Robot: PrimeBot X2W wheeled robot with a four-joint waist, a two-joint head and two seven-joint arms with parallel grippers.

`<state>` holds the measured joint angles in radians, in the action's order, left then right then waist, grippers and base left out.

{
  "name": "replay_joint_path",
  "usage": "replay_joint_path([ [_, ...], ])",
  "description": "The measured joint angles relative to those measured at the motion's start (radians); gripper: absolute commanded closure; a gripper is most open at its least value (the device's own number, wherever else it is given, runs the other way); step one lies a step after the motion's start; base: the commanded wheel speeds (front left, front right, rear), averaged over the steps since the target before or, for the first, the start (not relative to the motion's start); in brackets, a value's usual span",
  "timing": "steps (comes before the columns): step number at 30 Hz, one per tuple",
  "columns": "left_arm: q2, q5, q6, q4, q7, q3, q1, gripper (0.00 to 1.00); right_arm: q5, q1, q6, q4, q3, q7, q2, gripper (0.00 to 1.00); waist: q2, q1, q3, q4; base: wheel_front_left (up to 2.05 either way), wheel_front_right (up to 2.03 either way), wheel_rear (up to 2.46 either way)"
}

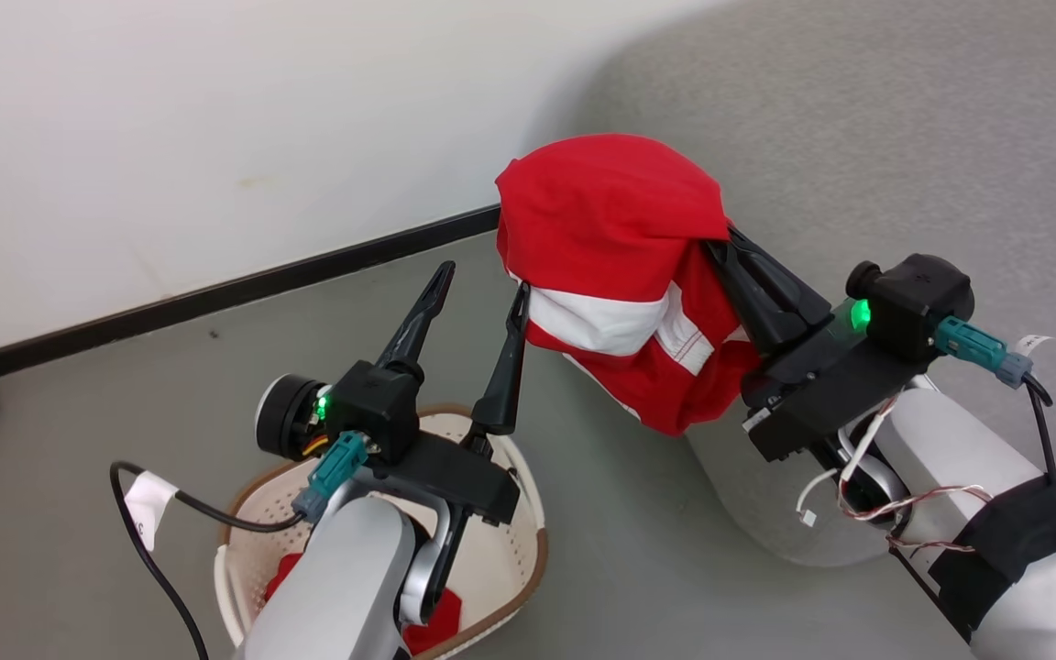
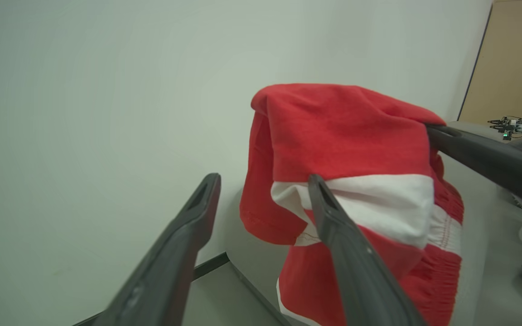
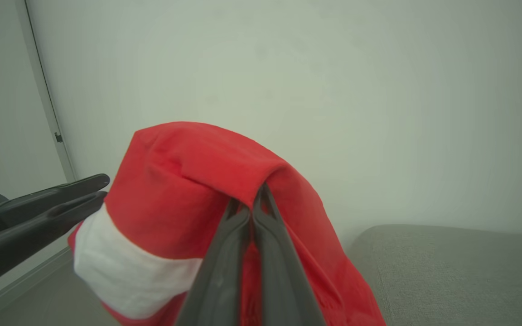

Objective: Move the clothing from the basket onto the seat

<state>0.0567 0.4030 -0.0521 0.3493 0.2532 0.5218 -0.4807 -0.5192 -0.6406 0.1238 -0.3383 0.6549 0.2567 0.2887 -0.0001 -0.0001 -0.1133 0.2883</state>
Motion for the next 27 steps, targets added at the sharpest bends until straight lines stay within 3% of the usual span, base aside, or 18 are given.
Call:
replay_joint_path([
  [15,-0.005,-0.023,0.019,0.007,0.0,0.01,0.004,0.0,0.0,0.028,0.0,0.021,-0.019,0.0,-0.002,1.0,0.0,0.0,0.011,0.169,0.0,0.0,0.0],
  [27,-0.01,-0.029,0.015,0.019,0.0,0.08,0.002,0.0,0.027,-0.045,0.0,0.007,-0.135,0.0,0.142,1.0,0.0001,0.0002,-0.04,0.192,0.0,0.0,0.0],
])
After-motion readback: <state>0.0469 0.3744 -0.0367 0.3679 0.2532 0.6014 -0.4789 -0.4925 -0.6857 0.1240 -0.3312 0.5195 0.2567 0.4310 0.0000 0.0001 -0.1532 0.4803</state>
